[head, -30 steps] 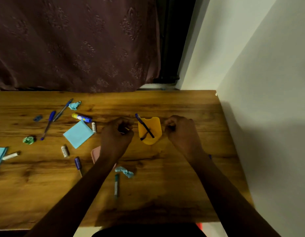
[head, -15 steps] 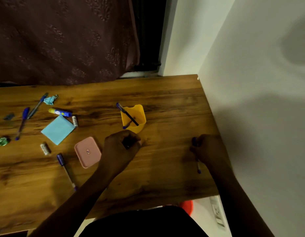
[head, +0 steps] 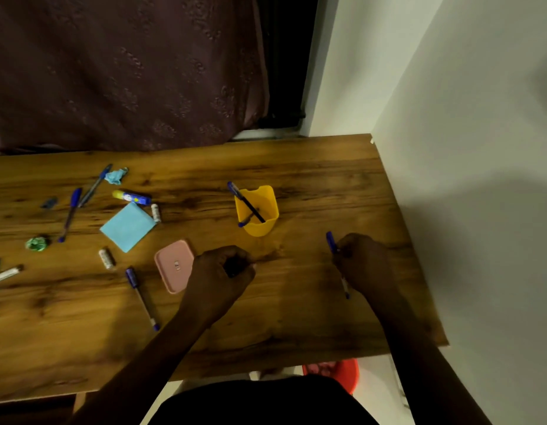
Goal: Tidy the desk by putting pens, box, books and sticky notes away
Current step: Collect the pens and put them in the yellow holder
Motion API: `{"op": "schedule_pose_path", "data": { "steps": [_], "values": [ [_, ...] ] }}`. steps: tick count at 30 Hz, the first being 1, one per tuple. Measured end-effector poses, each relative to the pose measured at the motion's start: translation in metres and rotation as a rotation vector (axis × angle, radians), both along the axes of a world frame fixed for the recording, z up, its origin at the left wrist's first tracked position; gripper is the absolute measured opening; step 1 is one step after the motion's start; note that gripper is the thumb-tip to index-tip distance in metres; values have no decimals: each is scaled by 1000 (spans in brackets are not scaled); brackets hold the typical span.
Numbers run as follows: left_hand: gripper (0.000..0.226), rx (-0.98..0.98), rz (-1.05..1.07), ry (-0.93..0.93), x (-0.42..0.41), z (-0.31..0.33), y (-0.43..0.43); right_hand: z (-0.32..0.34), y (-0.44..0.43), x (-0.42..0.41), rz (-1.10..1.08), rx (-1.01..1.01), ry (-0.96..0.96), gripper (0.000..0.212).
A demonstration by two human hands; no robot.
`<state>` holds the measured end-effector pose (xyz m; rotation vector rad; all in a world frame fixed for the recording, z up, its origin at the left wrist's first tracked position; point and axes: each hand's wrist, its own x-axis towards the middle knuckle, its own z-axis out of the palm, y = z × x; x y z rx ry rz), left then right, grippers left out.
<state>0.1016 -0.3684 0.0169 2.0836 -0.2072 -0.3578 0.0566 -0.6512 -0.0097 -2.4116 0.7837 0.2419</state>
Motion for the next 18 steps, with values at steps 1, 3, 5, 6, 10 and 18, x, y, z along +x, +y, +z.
{"op": "schedule_pose_path", "data": {
  "steps": [1,3,5,6,10,18],
  "values": [
    [11,-4,3,2,0,0,6,7,7,4,11,34,-41,11],
    [11,-7,14,9,-1,1,18,25,25,12,50,99,-129,12],
    [12,5,40,12,-1,1,30,43,44,18,98,158,-214,13],
    [13,18,61,12,-1,0,40,52,56,20,122,181,-252,13],
    [9,98,124,30,1,-16,90,74,100,28,178,292,-362,17],
    [22,314,298,136,25,-39,187,77,183,35,216,360,-413,24]
  ]
}}
